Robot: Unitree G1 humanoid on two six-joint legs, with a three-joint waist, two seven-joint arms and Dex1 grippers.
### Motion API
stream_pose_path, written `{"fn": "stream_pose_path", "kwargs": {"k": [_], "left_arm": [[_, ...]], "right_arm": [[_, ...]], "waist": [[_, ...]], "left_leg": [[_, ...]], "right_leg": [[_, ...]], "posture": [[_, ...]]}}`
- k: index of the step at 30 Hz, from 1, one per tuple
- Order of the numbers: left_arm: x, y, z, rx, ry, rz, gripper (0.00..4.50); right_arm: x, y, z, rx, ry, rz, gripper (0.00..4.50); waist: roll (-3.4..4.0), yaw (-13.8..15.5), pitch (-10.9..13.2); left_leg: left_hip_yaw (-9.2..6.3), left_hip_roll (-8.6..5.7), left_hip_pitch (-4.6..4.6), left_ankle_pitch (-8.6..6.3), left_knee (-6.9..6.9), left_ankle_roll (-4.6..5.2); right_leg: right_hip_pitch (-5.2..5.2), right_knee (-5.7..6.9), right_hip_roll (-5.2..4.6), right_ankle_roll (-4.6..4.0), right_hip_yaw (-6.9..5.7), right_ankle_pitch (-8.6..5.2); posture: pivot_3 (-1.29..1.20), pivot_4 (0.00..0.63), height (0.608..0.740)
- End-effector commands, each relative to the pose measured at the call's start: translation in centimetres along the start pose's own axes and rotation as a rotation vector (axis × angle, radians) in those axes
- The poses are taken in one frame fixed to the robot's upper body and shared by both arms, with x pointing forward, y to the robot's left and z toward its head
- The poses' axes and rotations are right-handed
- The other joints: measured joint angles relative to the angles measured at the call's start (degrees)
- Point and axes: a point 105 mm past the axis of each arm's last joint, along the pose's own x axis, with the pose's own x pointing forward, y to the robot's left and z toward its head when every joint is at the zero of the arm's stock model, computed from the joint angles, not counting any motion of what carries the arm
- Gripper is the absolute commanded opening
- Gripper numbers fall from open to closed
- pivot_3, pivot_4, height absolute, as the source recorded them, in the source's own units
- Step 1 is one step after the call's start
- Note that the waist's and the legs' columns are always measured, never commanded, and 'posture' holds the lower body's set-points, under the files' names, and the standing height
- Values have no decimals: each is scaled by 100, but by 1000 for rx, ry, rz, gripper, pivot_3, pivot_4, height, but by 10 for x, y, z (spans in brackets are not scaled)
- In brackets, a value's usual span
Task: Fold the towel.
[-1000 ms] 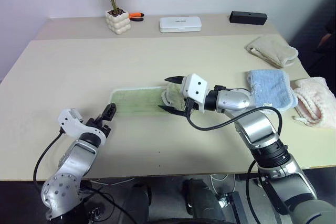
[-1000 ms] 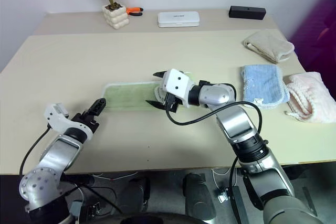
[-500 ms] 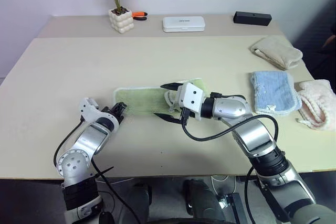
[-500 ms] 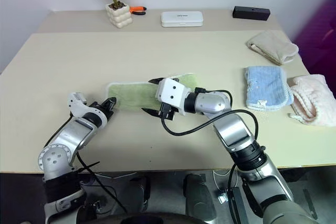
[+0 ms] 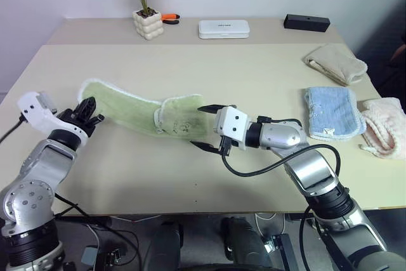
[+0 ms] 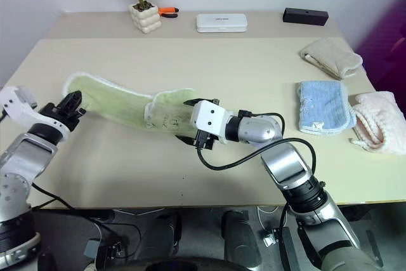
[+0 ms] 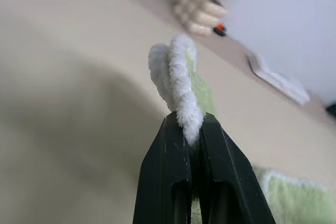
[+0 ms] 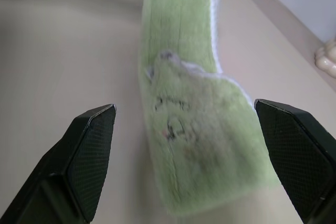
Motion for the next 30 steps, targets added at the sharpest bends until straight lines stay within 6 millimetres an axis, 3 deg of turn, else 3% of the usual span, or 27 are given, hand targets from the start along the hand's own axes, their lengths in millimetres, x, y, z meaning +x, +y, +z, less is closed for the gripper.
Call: {"fn": "stream_pose_path", "kwargs": {"k": [1, 3, 8, 10, 16, 18, 19, 22, 25, 30], "left_arm": [[5, -63, -8, 140, 45, -286, 61], [7, -92, -24, 211, 109, -412, 61], [17, -137, -68, 279, 228, -559, 61], [25, -142, -85, 309, 274, -549, 61], [34, -139, -109, 358, 346, -496, 61], [33, -138, -112, 347, 359, -499, 61], [33, -138, -111, 346, 358, -499, 356], [33, -134, -104, 328, 346, -496, 1459], [26, -130, -94, 298, 341, -516, 2927], [5, -113, -60, 216, 266, -559, 2927]], "right_arm": [[0, -5, 6, -43, -14, -9, 4345], [1, -6, 4, -39, -8, -14, 4345], [-1, -8, -3, -40, 15, -33, 4345], [-3, -9, -4, -39, 22, -46, 4345], [-9, -11, -8, -36, 42, -73, 4345], [-11, -11, -9, -34, 48, -78, 4345], [-11, -11, -9, -34, 49, -79, 4345], [-12, -12, -10, -33, 54, -82, 4345], [-14, -16, -12, -35, 64, -96, 4345], [-23, -34, -11, -1, 56, -159, 4345]], "waist": [[-1, 1, 1], [-1, -9, 1], [0, -45, 1], [0, -34, 1], [0, -45, 1], [0, -38, 1], [0, -36, 1], [0, -35, 1], [0, -49, 1], [0, -52, 2]], "left_leg": [[1, -1, -2, 0, 1, 0], [1, -1, -4, 0, 1, 0], [1, 1, 1, 0, -6, 1], [-1, 1, 0, 0, -4, 1], [-3, 2, 0, 0, -6, 2], [-3, 1, -1, 0, -5, 1], [-3, 1, -2, 0, -4, 1], [-3, 1, -2, 0, -3, 1], [-3, 1, -2, 0, -4, 1], [-3, 2, -1, 0, -6, 1]], "right_leg": [[0, -1, -2, 1, 0, 0], [0, -2, -2, 2, 1, 1], [-3, 1, 3, 17, 2, 10], [-3, 2, 4, 17, 1, 10], [-7, 4, 5, 20, 1, 11], [-6, 4, 5, 21, 1, 11], [-6, 4, 4, 20, 1, 11], [-5, 3, 4, 20, 1, 11], [-5, 4, 4, 21, 1, 11], [-7, 4, 4, 21, 2, 11]], "posture": [[0, 150, 737], [0, 150, 737], [0, 150, 737], [0, 150, 737], [0, 150, 737], [0, 150, 737], [0, 150, 737], [0, 150, 737], [0, 150, 737], [0, 150, 737]]}}
